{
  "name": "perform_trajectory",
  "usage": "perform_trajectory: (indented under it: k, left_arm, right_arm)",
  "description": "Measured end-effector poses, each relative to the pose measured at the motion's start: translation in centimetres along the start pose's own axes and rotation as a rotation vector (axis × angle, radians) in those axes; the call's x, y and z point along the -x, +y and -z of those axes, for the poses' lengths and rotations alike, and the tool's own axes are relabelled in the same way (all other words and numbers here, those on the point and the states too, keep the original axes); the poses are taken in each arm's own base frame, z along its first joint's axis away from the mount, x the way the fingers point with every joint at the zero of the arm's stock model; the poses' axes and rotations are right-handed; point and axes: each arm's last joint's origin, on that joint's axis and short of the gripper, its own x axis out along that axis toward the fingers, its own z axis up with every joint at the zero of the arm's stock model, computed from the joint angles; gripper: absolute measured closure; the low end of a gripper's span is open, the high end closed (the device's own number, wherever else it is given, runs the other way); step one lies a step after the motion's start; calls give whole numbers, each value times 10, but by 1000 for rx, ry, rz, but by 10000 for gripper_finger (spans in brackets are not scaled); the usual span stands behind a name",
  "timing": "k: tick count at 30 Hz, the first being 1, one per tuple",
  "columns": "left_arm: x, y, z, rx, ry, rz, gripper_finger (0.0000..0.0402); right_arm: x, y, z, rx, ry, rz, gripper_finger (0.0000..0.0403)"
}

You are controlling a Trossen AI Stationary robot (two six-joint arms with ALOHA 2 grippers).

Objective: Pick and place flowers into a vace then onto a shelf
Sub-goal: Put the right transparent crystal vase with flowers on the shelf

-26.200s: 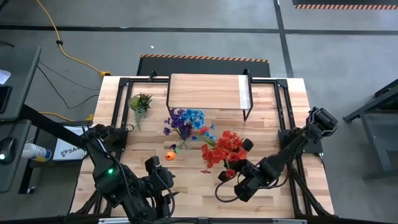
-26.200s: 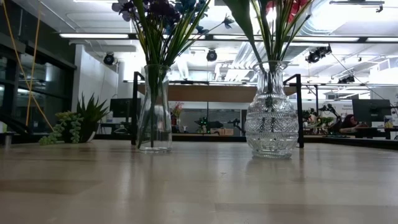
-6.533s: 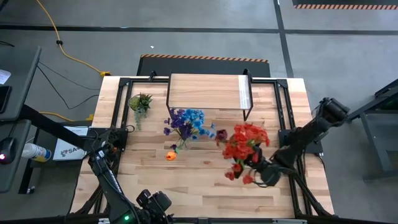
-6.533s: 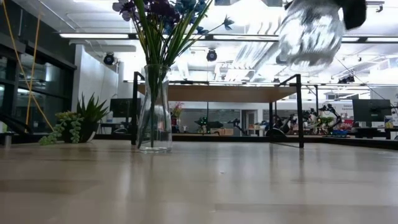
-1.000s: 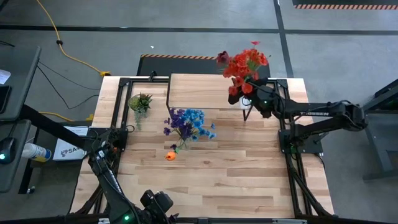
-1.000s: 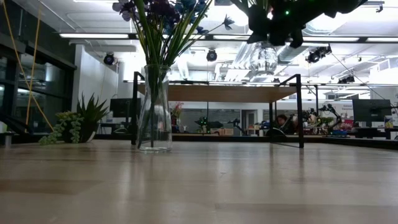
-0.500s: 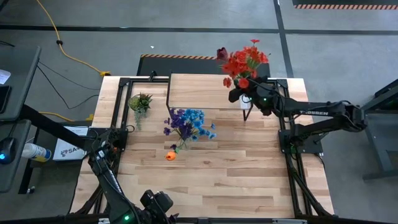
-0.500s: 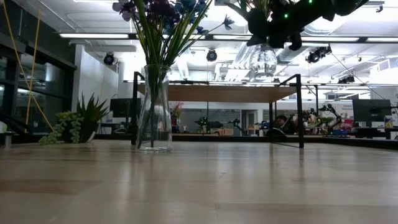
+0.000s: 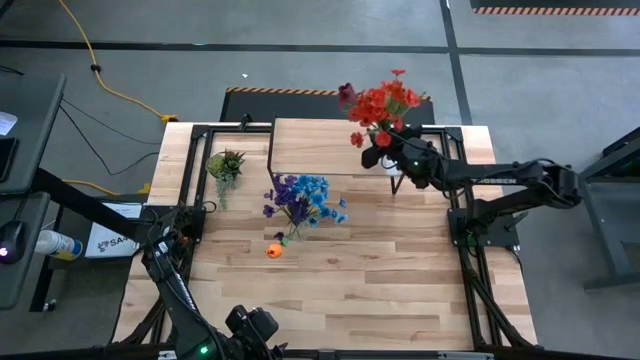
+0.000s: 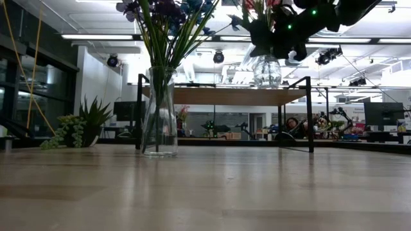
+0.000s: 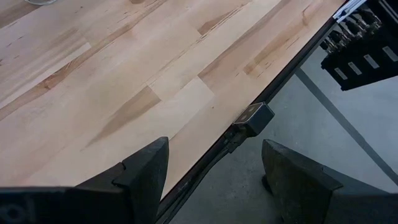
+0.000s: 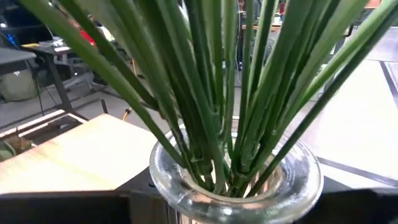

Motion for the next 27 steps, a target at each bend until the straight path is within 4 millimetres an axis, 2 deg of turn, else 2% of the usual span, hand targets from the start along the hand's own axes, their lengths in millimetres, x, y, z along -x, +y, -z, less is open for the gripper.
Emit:
perform_trajectory:
  k: [11,16,23,27]
  left_arm:
    - [0,0,0,0,0,0,110]
    - [0,0,0,-1,0,0,110]
    - [0,0,0,-1,0,0,110]
    - [0,0,0,-1,0,0,110]
  right_arm:
    - [-7,4,8,12,11,11,255]
    - [-7,3,9,17,12,41,237]
    - [-7,3,9,20,17,33,256]
    - [-7,3,10,27,27,33,226]
